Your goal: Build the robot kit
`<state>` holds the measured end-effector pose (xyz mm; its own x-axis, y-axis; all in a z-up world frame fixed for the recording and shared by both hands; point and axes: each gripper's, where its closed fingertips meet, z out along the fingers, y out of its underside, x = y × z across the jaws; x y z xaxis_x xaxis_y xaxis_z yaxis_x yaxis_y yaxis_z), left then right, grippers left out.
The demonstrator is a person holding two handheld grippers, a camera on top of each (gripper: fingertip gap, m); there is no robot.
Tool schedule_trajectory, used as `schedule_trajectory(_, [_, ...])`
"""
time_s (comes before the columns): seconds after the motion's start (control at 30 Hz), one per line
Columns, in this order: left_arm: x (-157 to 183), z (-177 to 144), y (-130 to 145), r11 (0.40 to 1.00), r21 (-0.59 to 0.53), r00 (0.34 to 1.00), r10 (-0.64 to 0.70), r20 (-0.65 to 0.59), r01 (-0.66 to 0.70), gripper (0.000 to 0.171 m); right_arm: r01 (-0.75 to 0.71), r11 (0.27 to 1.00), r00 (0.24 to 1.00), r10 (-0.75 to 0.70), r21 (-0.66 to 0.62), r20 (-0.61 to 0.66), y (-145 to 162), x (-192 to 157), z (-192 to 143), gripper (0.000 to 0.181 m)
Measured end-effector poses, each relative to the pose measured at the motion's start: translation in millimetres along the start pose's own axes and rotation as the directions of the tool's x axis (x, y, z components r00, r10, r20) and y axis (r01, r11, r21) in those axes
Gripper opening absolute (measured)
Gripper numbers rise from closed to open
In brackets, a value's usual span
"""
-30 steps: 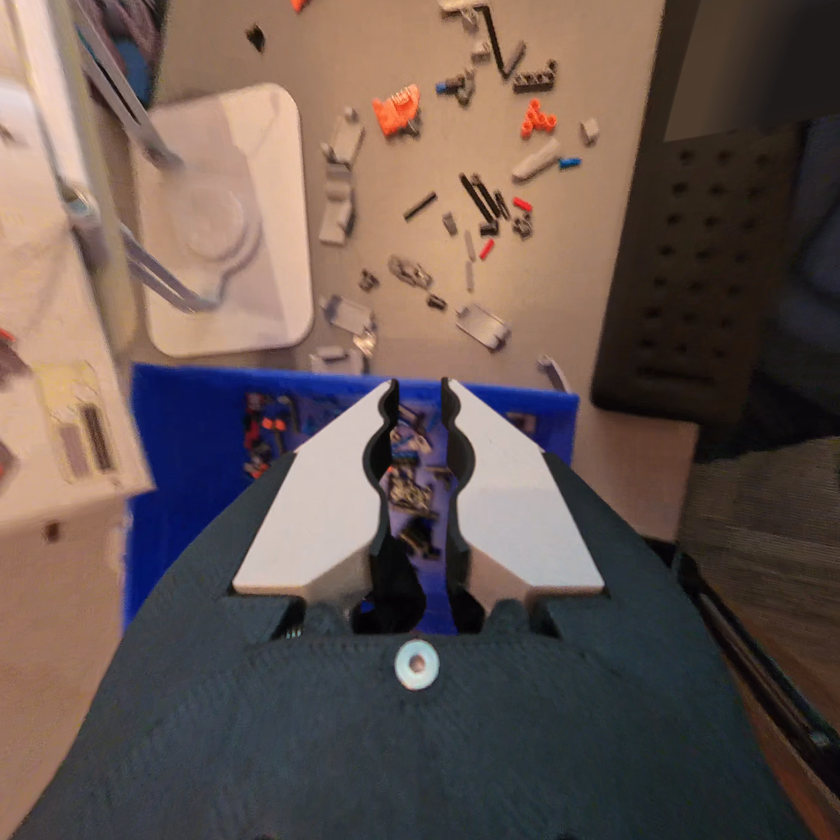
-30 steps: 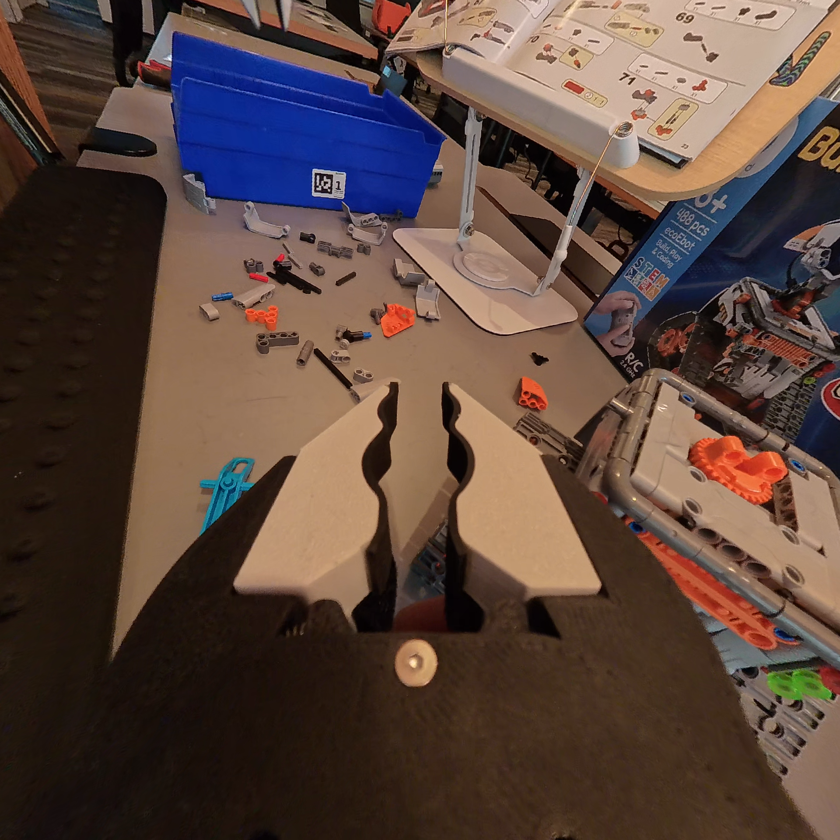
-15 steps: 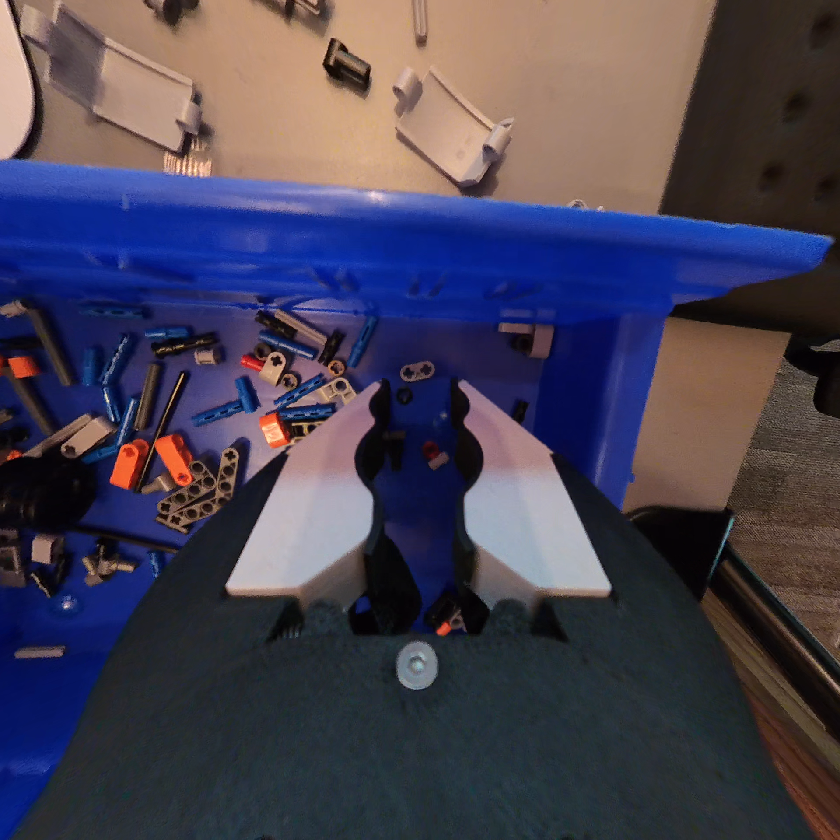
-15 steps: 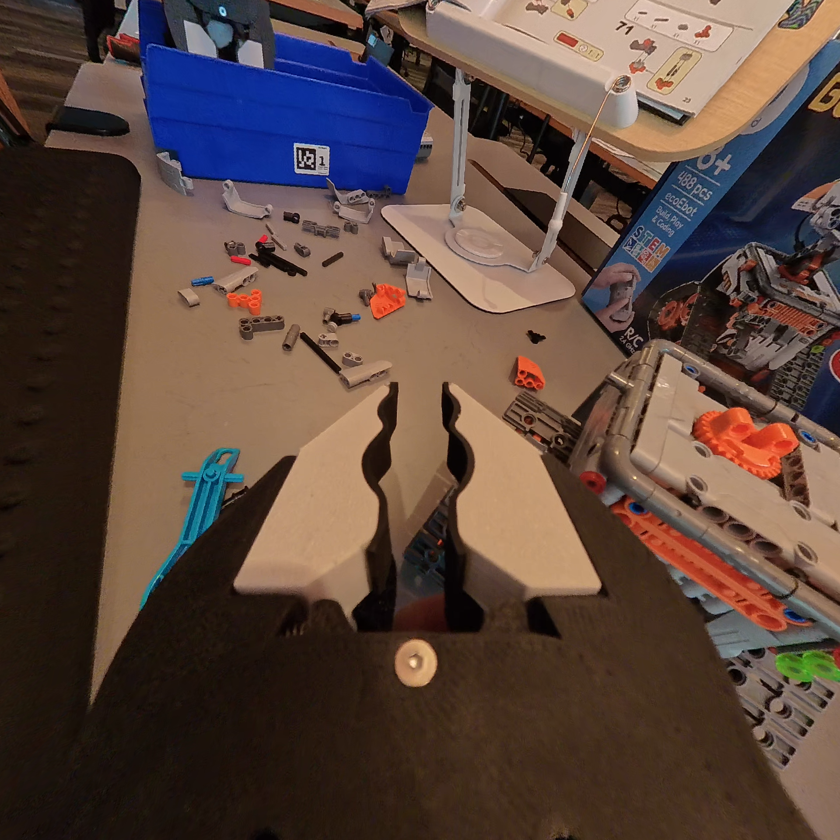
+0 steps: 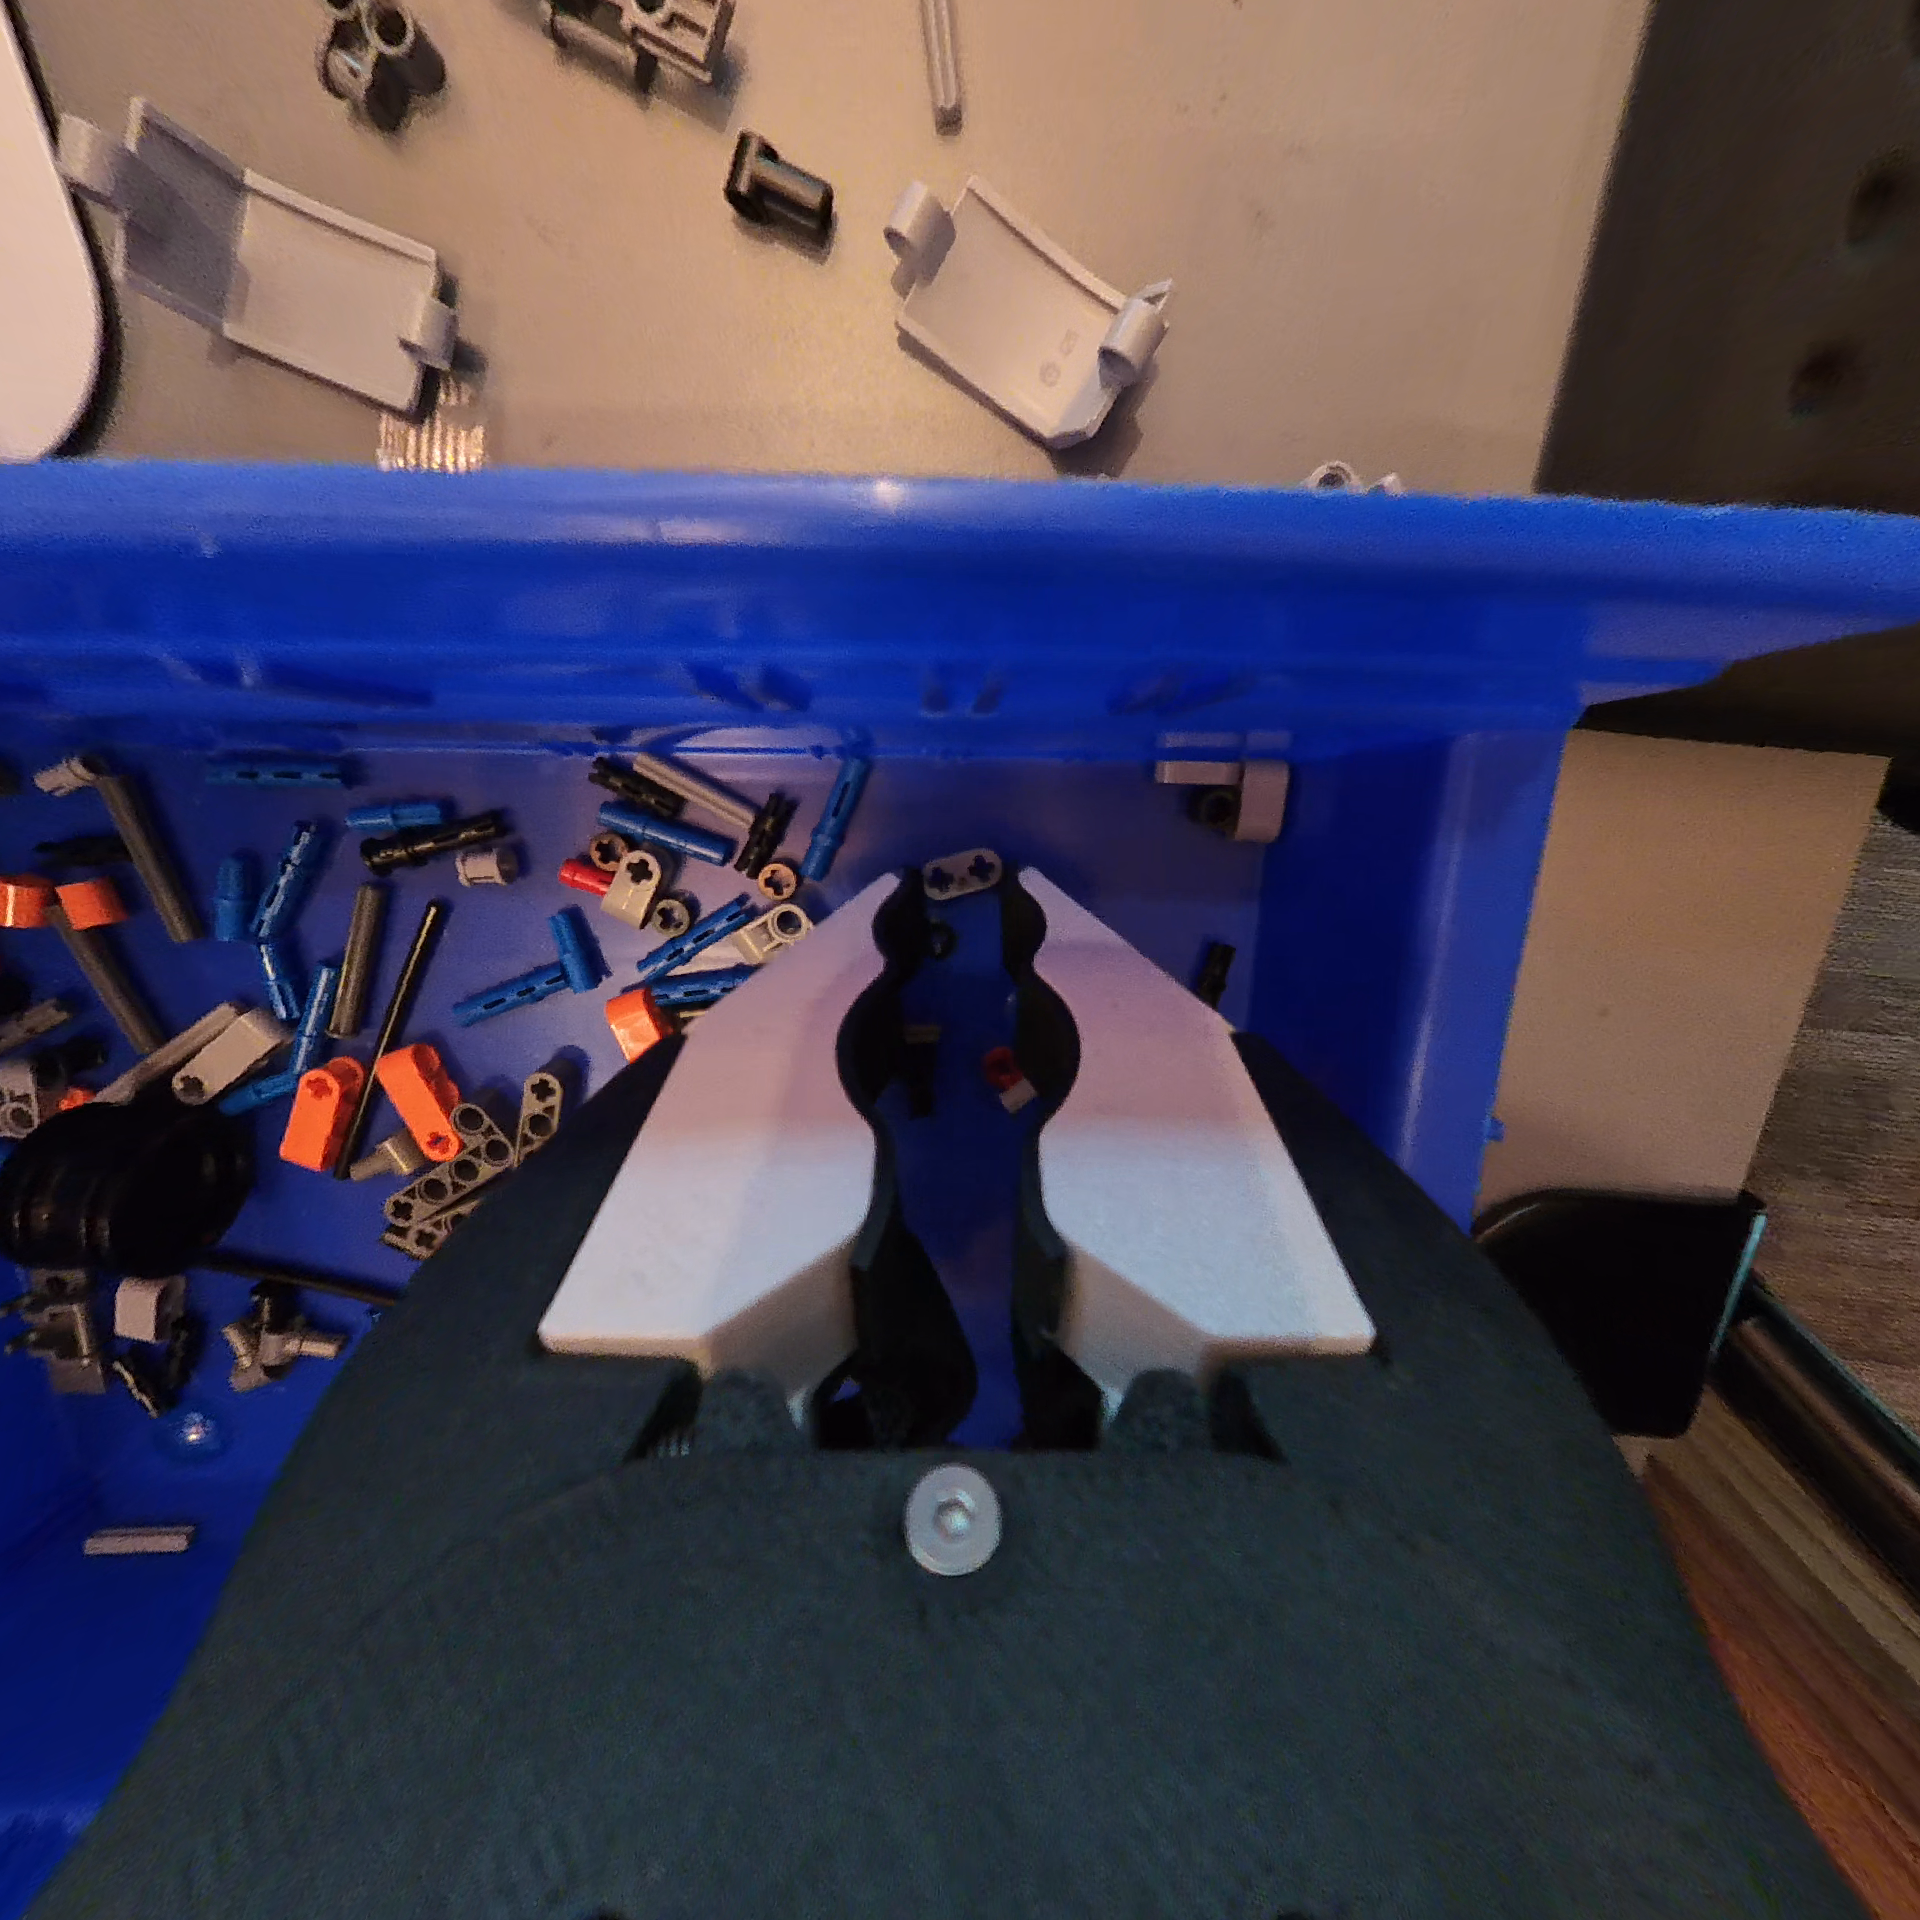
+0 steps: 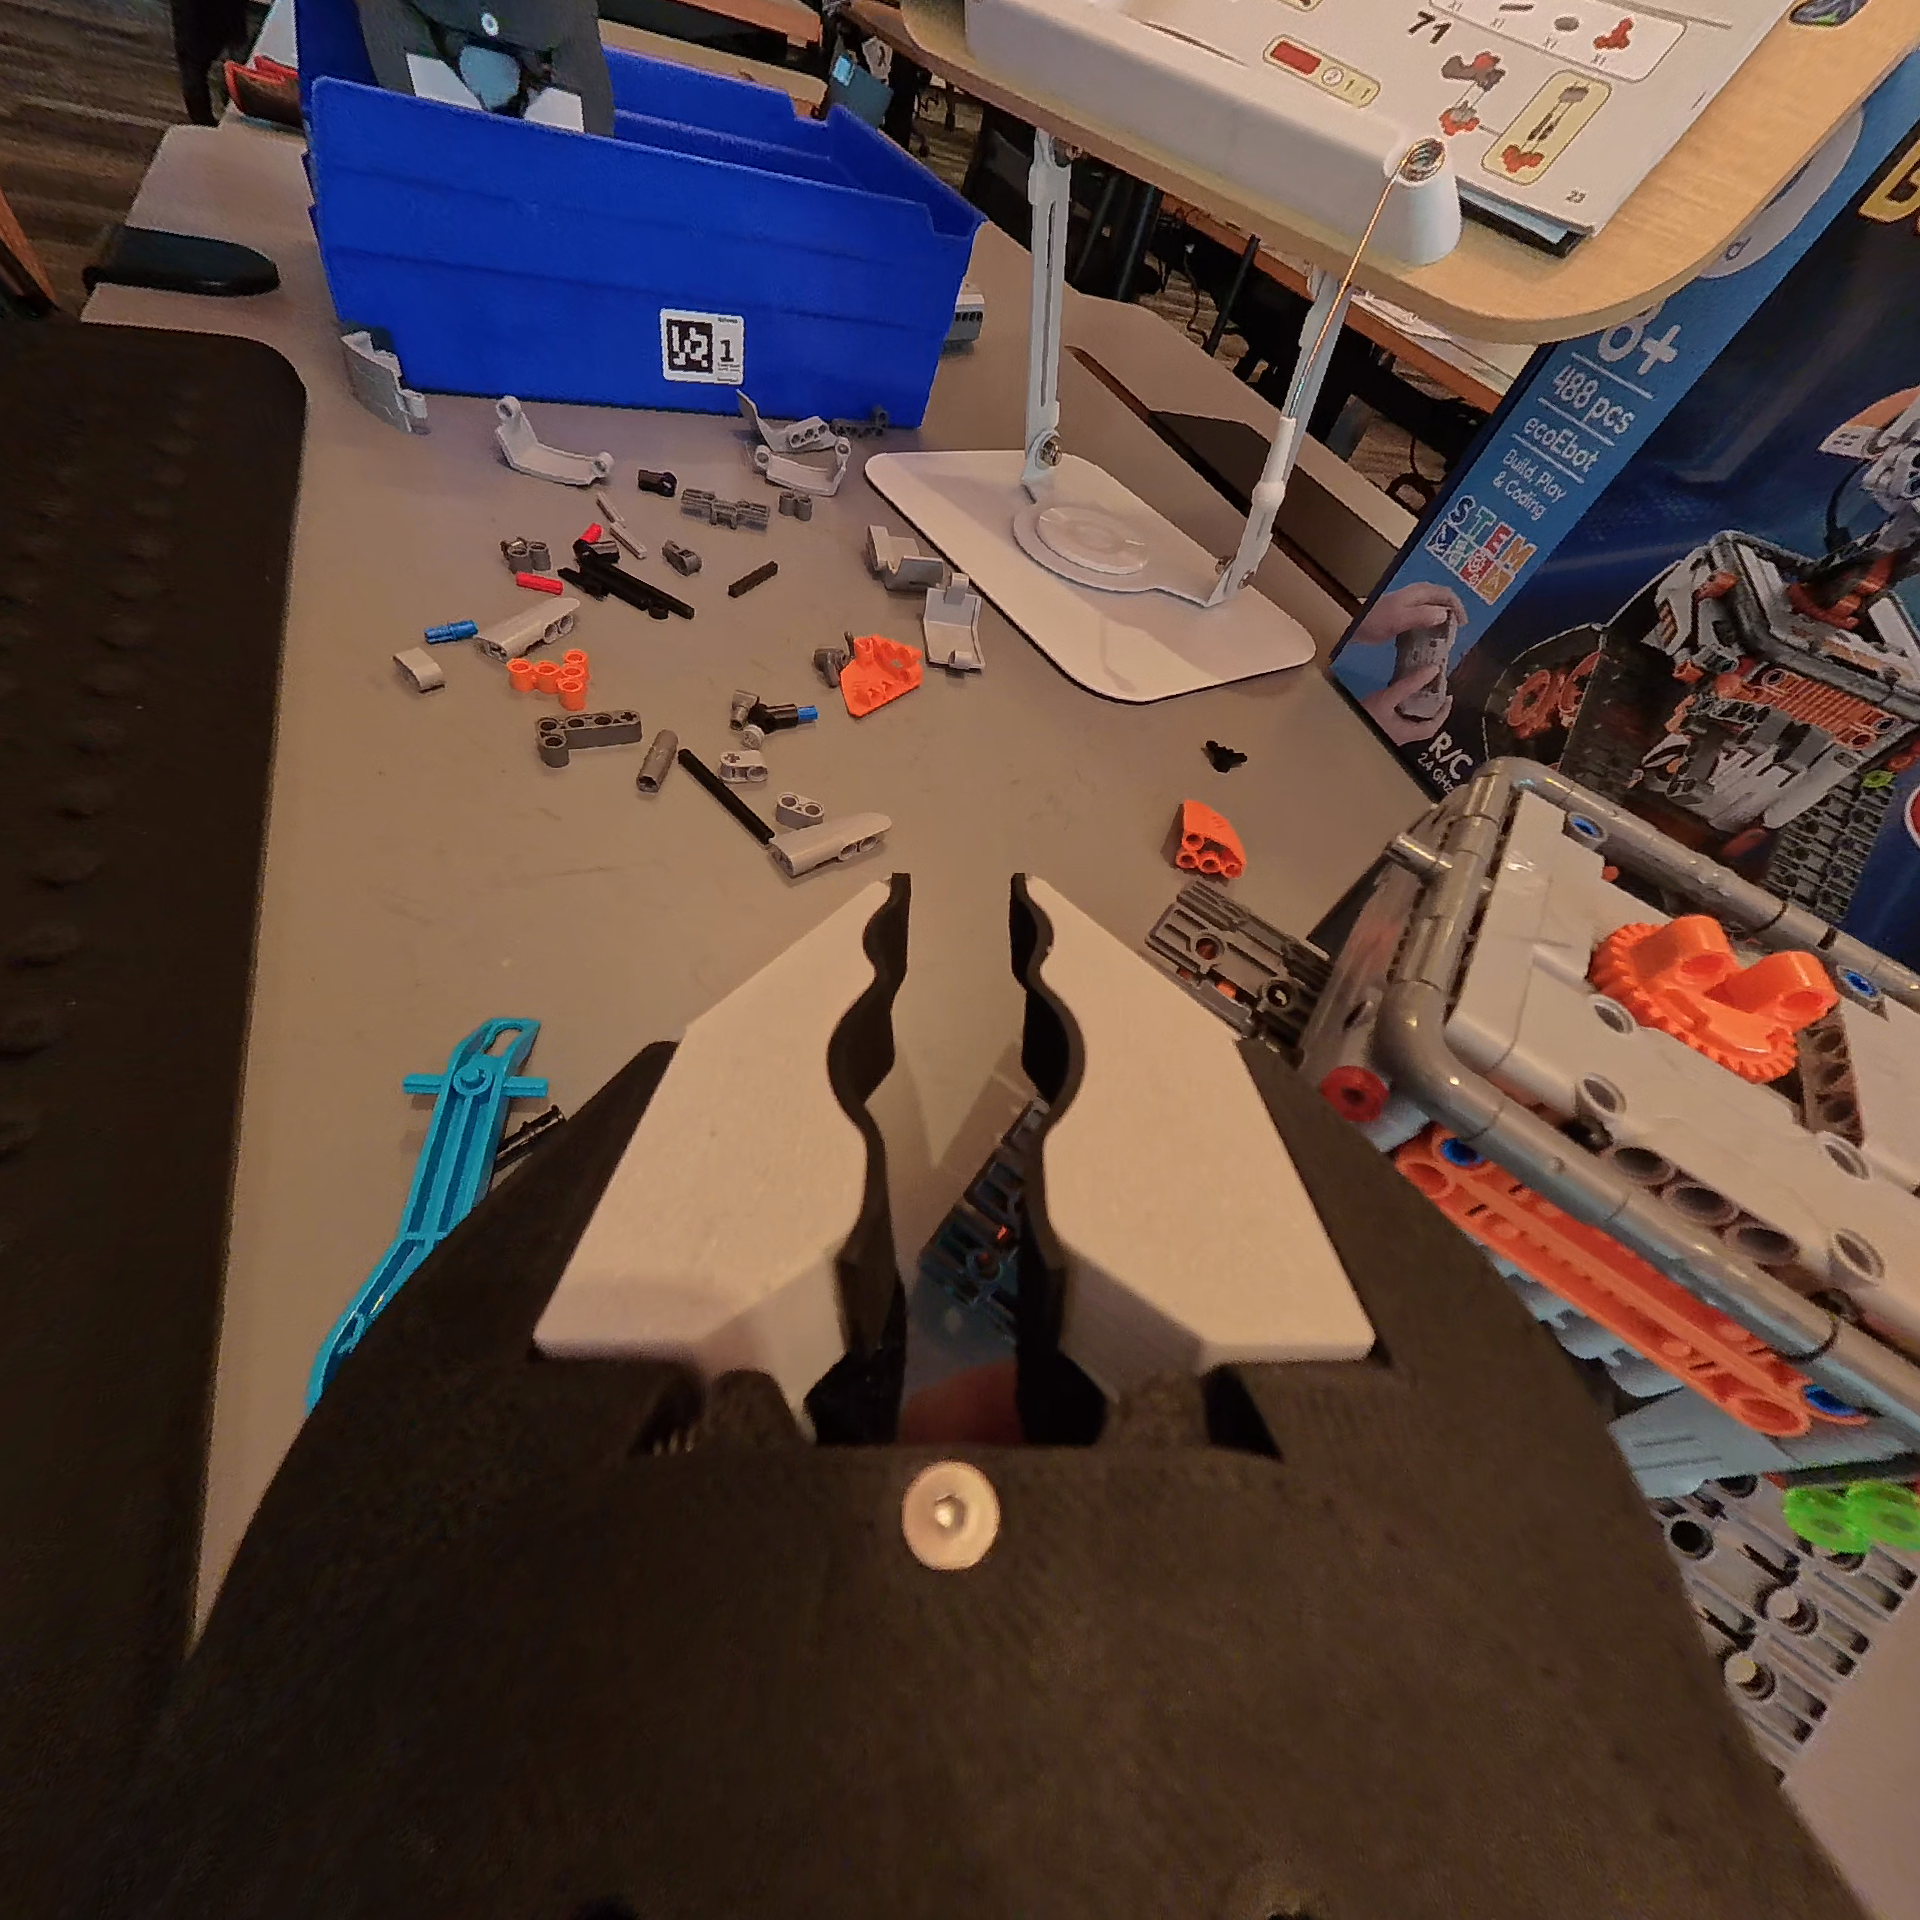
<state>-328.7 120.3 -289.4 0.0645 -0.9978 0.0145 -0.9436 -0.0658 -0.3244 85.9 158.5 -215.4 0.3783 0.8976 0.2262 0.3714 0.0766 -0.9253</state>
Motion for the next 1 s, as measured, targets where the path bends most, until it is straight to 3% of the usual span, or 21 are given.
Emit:
schedule_trajectory(0.13, [-7.1,-25.8,-5.4,0.999,0.044,0.999,-0.015,0.044,0.013,0.013,0.003,1.0,1.0,-0.003,0.003,0.001,-1.0,-0.3,-0.6,0.017])
schedule_trajectory(0.23, [-20.7,-69.7,-17.2,0.995,0.101,0.99,-0.02,0.141,0.006,0.013,0.005,1.0,1.0,-0.005,0.01,0.0,-2.7,-0.2,-1.5,0.017])
schedule_trajectory(0.33, [-20.4,-121.7,-63.6,0.963,0.261,0.98,0.011,0.197,-0.063,0.012,0.008,1.0,1.0,-0.008,0.013,0.004,-3.7,-1.2,-1.2,0.017])
schedule_trajectory(0.4, [-14.5,-134.4,-95.5,0.949,0.288,0.976,0.07,0.208,-0.13,0.013,0.01,1.0,1.0,-0.01,0.015,0.007,-4.4,-1.8,-1.0,0.017])
schedule_trajectory(0.53, [-3.2,-92.1,-140.9,0.957,0.159,0.965,0.222,0.143,-0.244,0.013,0.016,1.0,1.0,-0.016,0.022,0.01,-6.6,-3.1,-1.8,0.017])
schedule_trajectory(0.77, [12.3,4.4,-166.1,0.926,-0.027,0.924,0.374,-0.082,-0.377,0.013,0.022,0.999,1.0,-0.022,0.042,0.014,-10.7,-5.0,-5.5,0.017])
schedule_trajectory(0.87, [11.3,22.5,-170.9,0.919,-0.05,0.916,0.385,-0.112,-0.392,0.013,0.021,0.999,0.999,-0.022,0.04,0.028,-10.1,-7.4,-4.2,0.017])
schedule_trajectory(1.0, [4.5,27.2,-174.9,0.925,-0.04,0.925,0.376,-0.058,-0.379,0.021,0.024,0.999,0.999,-0.026,0.036,0.041,-9.6,-10.2,-2.6,0.017])
